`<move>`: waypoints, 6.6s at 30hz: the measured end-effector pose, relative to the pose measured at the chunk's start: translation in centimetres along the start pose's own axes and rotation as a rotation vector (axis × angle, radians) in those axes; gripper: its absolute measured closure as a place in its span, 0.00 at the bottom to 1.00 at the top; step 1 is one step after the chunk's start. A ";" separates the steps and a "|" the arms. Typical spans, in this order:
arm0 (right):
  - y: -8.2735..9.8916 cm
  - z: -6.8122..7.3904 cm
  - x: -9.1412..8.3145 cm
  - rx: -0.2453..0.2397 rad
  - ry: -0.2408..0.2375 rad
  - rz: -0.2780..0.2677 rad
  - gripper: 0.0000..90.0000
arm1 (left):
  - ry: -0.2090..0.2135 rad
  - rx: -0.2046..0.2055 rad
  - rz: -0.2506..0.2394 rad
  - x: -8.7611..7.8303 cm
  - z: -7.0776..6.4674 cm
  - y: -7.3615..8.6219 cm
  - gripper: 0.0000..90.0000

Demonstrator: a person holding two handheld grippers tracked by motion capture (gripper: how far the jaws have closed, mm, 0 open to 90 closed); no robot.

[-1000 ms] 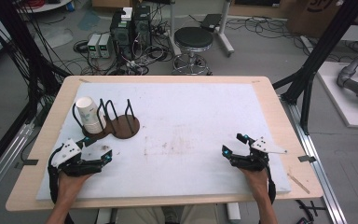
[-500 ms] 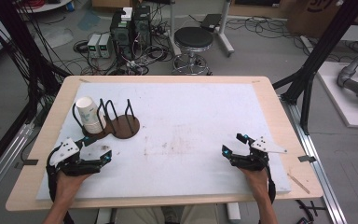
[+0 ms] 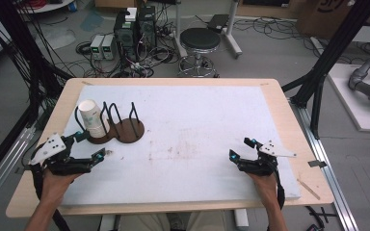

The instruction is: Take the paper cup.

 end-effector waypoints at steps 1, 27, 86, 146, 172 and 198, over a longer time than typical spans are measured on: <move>0.0 0.0 0.0 0.000 0.000 0.001 0.18 | -0.001 0.003 -0.001 -0.2 0.1 -0.4 0.13; 0.1 0.2 0.1 -0.026 0.021 0.014 0.18 | 0.074 0.103 0.119 -0.3 6.1 -8.6 0.13; 0.0 0.1 0.0 -0.020 0.024 0.007 0.18 | 0.200 0.267 0.682 5.9 11.7 -5.7 0.14; 0.1 0.1 0.2 -0.022 0.018 0.020 0.18 | 0.159 0.259 0.825 6.3 12.0 -4.9 0.36; 0.2 0.1 0.3 -0.025 0.018 0.032 0.18 | 0.136 0.243 0.768 5.6 11.1 -8.1 0.38; 0.1 0.2 0.2 -0.022 0.015 0.026 0.18 | 0.093 0.278 0.705 3.8 9.2 -13.5 0.39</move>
Point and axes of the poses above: each handheld gripper's, and its own axes: x roughly forward along the jaws, y roughly out of its underside, z roughly to its left, the point moved 10 cm from there along x, roughly forward along the jaws, and after that the axes turned 10 degrees about -x, right-handed, at the moved point
